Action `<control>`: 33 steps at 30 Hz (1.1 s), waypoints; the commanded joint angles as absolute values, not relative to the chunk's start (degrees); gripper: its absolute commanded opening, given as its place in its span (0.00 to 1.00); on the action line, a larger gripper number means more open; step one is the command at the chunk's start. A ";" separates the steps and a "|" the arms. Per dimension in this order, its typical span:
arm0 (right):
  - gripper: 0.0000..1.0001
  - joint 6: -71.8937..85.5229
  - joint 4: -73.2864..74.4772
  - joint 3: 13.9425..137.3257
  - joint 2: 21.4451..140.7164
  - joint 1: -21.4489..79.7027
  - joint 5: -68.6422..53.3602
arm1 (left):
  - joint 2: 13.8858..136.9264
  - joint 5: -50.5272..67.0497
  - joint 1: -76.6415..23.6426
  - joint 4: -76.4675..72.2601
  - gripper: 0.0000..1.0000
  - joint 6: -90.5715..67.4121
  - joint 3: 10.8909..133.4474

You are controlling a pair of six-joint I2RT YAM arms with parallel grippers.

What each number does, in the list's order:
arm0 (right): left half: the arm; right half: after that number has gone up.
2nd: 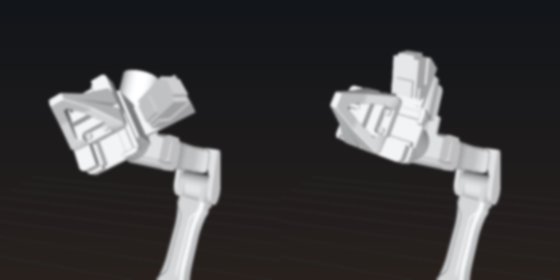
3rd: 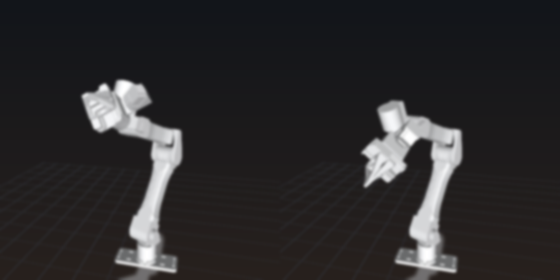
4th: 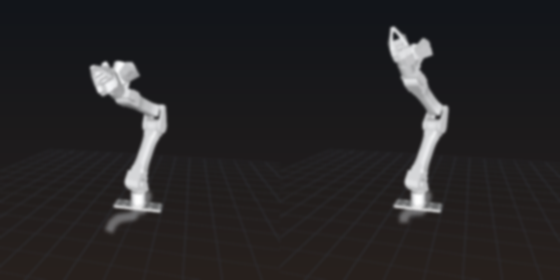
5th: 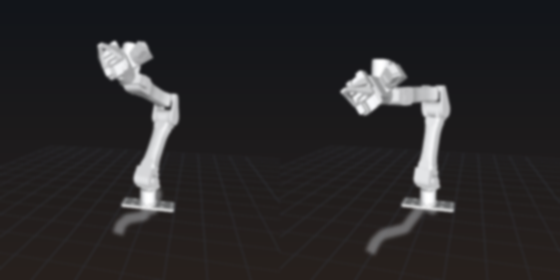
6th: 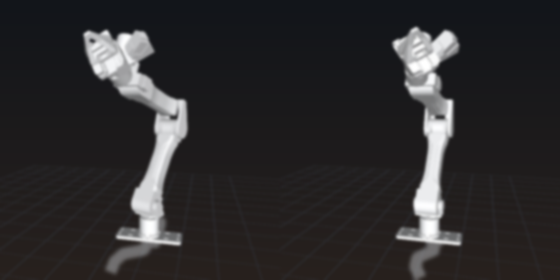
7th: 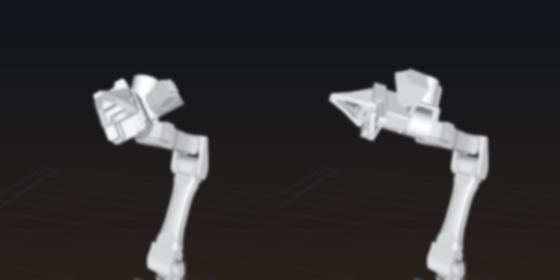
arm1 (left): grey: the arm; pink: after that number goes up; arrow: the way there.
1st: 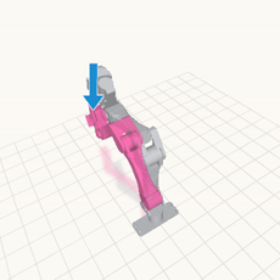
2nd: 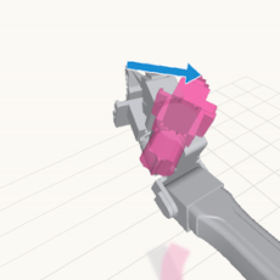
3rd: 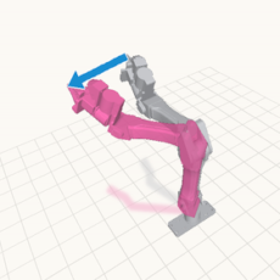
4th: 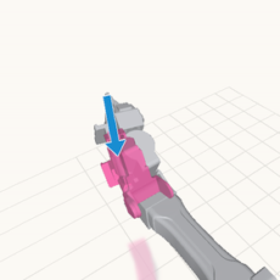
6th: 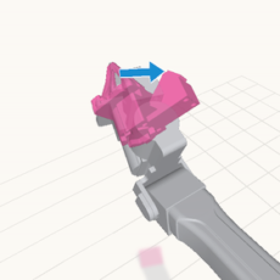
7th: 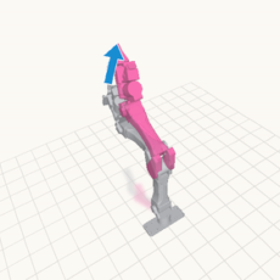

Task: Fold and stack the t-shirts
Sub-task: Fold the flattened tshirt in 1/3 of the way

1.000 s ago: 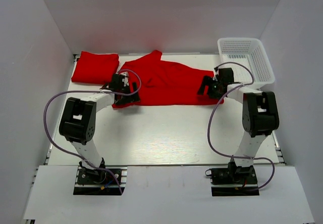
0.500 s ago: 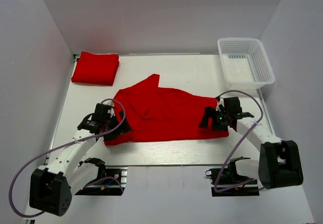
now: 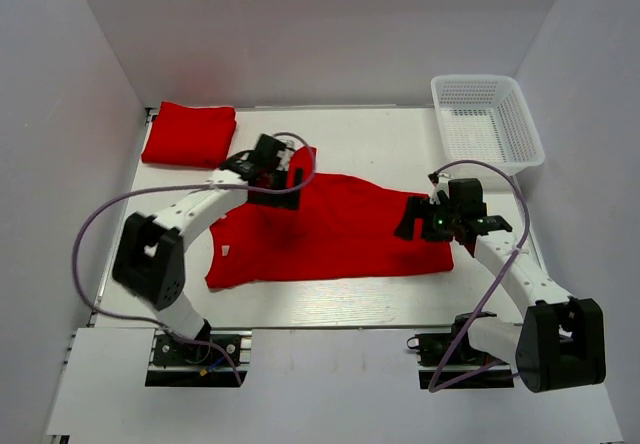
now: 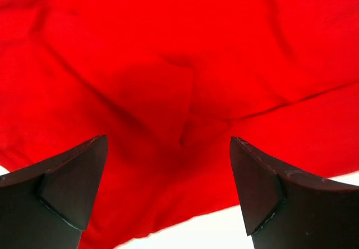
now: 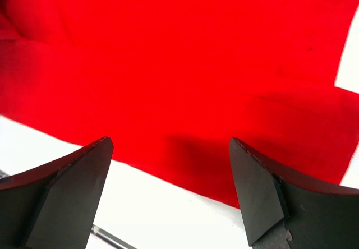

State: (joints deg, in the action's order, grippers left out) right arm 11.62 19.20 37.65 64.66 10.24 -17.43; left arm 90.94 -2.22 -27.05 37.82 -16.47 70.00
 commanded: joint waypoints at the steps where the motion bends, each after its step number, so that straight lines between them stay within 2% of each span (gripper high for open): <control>1: 0.90 11.86 18.54 38.94 65.21 10.11 -14.85 | 95.53 -11.76 -33.12 43.77 1.00 -8.19 75.32; 6: 0.90 12.74 18.19 38.14 65.92 9.93 -12.66 | 100.10 -17.39 -39.11 39.55 1.00 1.49 73.39; 15: 0.90 13.10 18.37 38.23 67.41 9.93 -11.43 | 105.64 -30.93 -42.10 38.68 1.00 -0.79 73.92; 24: 0.90 13.01 18.63 38.50 68.73 9.84 -12.04 | 102.66 -25.32 -42.10 32.61 1.00 0.35 72.07; 33: 0.90 13.01 19.42 38.94 69.17 9.93 -11.43 | 104.68 -27.86 -42.10 32.61 1.00 -1.31 71.54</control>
